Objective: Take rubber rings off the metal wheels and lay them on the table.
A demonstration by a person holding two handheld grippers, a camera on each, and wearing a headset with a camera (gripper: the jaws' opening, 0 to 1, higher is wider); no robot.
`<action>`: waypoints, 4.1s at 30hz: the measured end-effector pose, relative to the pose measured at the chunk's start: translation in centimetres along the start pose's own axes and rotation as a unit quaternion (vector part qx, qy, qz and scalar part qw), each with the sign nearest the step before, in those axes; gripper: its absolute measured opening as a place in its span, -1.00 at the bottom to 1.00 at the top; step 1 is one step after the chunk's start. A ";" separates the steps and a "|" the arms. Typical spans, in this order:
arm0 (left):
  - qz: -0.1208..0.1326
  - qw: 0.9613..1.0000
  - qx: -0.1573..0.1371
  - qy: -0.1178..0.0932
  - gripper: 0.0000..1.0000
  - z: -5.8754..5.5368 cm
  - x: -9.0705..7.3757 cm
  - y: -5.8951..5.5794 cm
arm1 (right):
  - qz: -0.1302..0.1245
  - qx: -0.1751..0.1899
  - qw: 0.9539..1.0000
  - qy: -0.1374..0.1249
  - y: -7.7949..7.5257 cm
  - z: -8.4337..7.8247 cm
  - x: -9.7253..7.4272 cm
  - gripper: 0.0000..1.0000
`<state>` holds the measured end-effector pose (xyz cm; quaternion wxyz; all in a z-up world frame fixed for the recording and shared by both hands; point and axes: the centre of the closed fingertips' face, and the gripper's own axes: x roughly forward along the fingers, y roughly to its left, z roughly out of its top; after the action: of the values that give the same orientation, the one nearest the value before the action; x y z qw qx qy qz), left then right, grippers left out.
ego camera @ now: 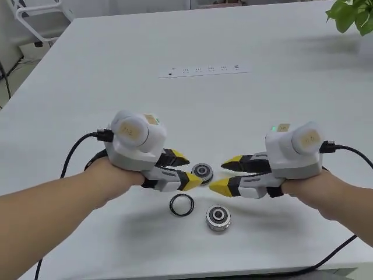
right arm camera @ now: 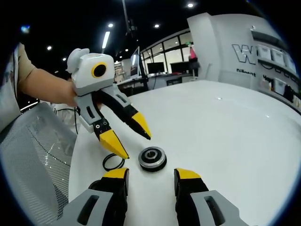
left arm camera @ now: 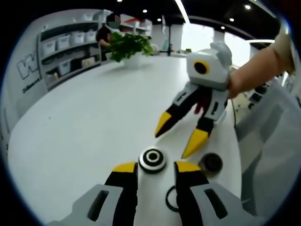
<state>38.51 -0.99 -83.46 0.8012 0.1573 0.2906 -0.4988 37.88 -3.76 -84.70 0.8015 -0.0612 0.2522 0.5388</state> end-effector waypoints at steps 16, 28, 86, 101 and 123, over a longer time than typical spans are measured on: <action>-0.007 1.000 0.021 0.012 -0.53 0.4 1.4 -0.3 | -0.002 0.003 1.000 0.000 0.0 -0.4 -0.3 -0.26; 0.000 0.999 0.028 0.019 -0.60 0.2 2.1 -0.2 | -0.004 0.001 1.000 0.001 -0.1 -0.5 -0.4 -0.26; 0.015 1.000 0.010 0.019 -0.74 0.4 2.1 0.3 | -0.020 -0.031 0.999 0.011 -0.3 0.2 2.7 -0.46; 0.016 1.000 0.007 0.017 -0.74 0.4 2.1 0.2 | -0.018 -0.055 0.998 0.023 -0.3 -0.1 2.0 -0.53; 0.014 1.000 0.007 0.020 -0.75 0.5 2.4 -0.1 | -0.006 -0.047 0.999 0.023 -0.3 -0.4 1.1 -0.59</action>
<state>39.38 -3.02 -84.55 0.8014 0.1768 0.3005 -0.4860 38.32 -3.07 -85.62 0.7952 -0.1125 0.2448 0.5432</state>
